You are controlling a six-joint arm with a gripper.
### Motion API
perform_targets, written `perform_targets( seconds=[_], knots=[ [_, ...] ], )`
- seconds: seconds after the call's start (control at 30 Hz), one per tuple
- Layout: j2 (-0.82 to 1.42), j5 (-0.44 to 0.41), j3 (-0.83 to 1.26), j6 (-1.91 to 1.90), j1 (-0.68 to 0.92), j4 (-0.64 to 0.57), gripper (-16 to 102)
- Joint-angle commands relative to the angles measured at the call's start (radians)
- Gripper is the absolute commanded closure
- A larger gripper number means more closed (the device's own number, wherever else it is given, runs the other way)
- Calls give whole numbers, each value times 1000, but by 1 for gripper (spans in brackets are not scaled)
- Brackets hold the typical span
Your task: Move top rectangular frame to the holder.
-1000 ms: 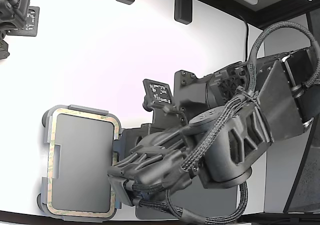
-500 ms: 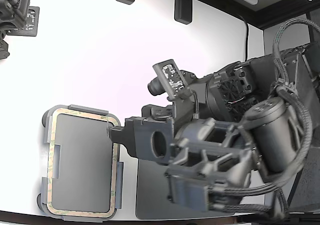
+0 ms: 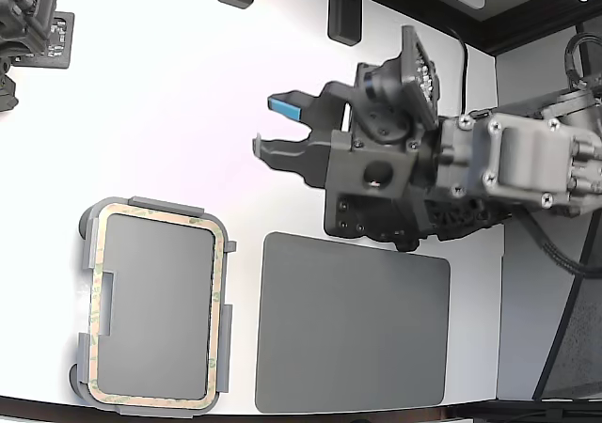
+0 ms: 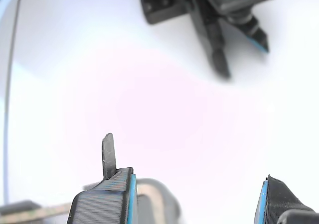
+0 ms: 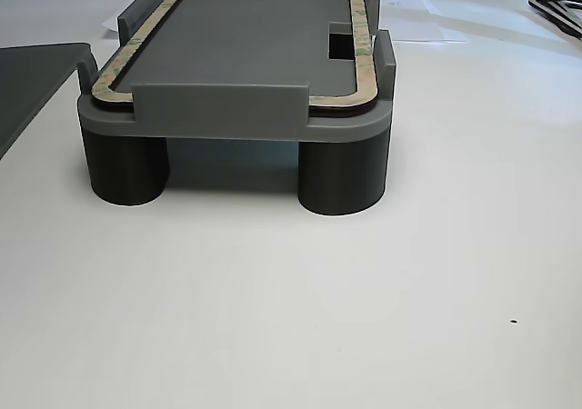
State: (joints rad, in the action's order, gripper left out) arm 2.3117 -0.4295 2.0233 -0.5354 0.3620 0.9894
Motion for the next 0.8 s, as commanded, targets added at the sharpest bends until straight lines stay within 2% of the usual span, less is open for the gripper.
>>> perform_targets(
  seconds=[0.0,0.13,0.23,0.47,0.6,0.77],
  knots=[
    [173,63,67,216,-112,-12,-14],
    [258,213,121,394,-273,12,-14],
    [344,287,209,456,-347,31,-14],
    [560,324,488,459,-347,-41,-14],
    [643,342,575,460,-347,-20,-14],
    [643,345,577,460,-345,-20,-14]
  ],
)
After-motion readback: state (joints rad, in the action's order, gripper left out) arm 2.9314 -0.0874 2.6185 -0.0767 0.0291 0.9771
